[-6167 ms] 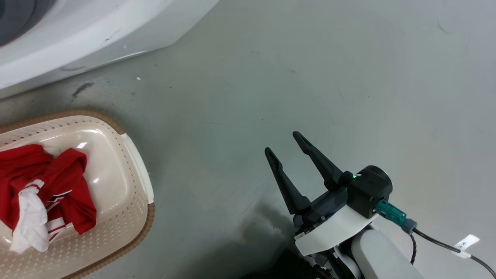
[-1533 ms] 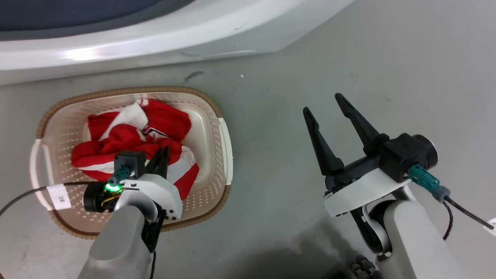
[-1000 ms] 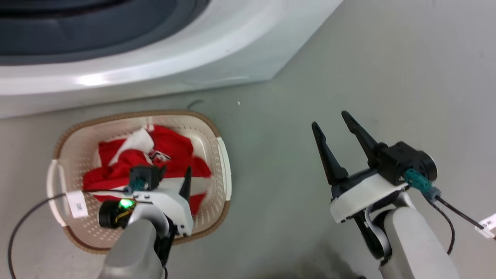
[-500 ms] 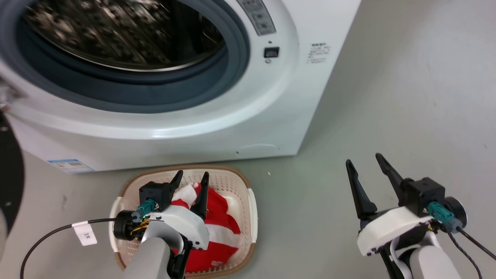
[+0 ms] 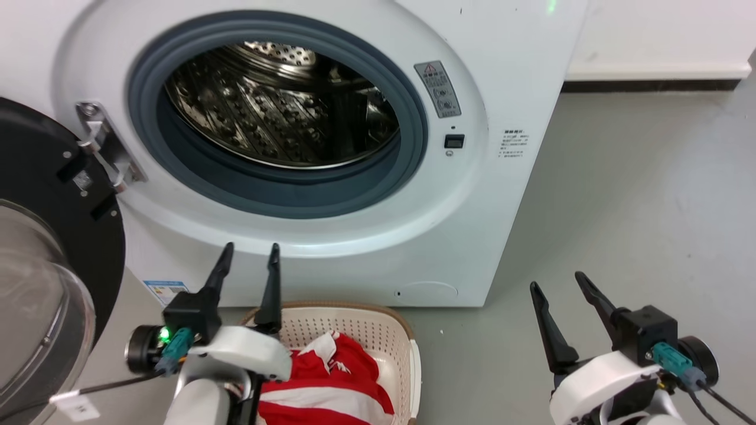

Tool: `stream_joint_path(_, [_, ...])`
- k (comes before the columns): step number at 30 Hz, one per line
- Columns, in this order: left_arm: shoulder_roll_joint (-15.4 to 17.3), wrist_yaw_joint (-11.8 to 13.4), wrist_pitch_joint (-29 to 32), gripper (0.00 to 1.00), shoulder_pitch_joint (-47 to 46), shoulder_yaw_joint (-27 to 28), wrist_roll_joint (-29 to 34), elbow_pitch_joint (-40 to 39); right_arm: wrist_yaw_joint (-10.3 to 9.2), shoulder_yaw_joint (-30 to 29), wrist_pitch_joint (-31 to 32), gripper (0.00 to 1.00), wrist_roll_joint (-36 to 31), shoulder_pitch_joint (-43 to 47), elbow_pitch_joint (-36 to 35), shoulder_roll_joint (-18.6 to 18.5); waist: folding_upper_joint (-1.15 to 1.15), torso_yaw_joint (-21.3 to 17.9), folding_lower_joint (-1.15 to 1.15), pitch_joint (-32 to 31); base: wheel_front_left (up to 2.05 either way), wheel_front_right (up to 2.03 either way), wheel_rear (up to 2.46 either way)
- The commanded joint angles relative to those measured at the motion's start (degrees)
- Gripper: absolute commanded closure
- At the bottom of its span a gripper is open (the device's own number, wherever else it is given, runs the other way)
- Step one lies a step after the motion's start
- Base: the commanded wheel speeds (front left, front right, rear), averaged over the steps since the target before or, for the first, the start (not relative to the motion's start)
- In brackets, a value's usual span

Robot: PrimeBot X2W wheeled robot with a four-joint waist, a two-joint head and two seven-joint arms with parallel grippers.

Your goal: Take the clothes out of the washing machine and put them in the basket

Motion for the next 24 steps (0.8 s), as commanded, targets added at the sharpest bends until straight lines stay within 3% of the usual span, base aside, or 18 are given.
stream_joint_path(1, [0.4, 0.4, -0.1, 0.00, 1.4, 0.6, 0.2, -1.4, -0.05, 0.0, 0.1, 0.00, -0.1, 1.4, -0.4, 0.1, 0.00, 0.5, 0.02, -1.7, 0.00, 0.00, 0.00])
stream_joint_path(24, [2.7, 4.3, 7.1, 0.00, 15.6, 0.0, 0.6, -19.9, -0.05, -5.1, 1.3, 0.00, -1.9, 6.7, -4.8, 0.1, 0.00, 0.3, 0.02, -8.0, 0.00, 0.00, 0.00])
